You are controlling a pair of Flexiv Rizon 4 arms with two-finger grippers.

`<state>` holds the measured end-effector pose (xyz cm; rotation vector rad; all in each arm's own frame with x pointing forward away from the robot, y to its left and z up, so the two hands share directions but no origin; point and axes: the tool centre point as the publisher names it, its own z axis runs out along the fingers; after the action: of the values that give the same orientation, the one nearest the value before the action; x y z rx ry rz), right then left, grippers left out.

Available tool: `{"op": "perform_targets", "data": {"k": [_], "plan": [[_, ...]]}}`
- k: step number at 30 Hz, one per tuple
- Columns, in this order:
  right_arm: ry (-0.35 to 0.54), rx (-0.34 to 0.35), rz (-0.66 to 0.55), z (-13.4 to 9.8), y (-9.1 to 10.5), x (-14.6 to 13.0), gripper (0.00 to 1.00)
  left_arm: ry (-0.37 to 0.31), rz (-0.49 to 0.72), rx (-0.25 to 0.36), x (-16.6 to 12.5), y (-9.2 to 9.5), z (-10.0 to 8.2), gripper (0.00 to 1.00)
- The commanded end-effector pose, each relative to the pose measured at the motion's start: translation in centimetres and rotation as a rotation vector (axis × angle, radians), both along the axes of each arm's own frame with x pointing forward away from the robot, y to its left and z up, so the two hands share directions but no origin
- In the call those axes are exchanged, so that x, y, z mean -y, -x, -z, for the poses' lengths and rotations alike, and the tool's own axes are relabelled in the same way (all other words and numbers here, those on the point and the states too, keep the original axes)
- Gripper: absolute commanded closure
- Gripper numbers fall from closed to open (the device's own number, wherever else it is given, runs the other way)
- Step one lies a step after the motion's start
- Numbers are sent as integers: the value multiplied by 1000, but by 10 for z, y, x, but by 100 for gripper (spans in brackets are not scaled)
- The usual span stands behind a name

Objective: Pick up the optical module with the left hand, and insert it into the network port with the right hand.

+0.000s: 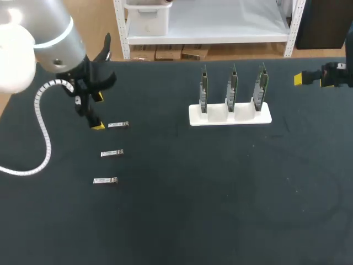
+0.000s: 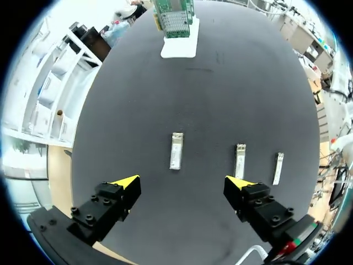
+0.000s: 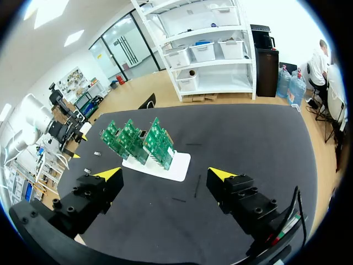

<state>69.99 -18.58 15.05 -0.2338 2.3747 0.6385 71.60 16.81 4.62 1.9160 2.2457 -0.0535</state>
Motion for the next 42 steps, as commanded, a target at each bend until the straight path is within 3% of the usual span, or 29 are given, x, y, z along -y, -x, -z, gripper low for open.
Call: {"op": "perform_targets", "data": {"k": [1,9,16,22,24,42], "plan": [[3,0,4,0,0,-1,0,-3,10,-9,-1,0,15,0],[3,0,4,0,0,-1,0,5,-1,-27,4,-7,24,0],[3,0,4,0,0,-1,0,-29,44,-24,15,-14,28,0],[3,0,4,0,0,-1,0,-66,55,-56,20,-13,37,0],[3,0,4,0,0,-1,0,-38,36,-79,21,-14,39,0],[3,0,4,0,0,-1,0,-100,-8,-110,13,-17,56,0]]}}
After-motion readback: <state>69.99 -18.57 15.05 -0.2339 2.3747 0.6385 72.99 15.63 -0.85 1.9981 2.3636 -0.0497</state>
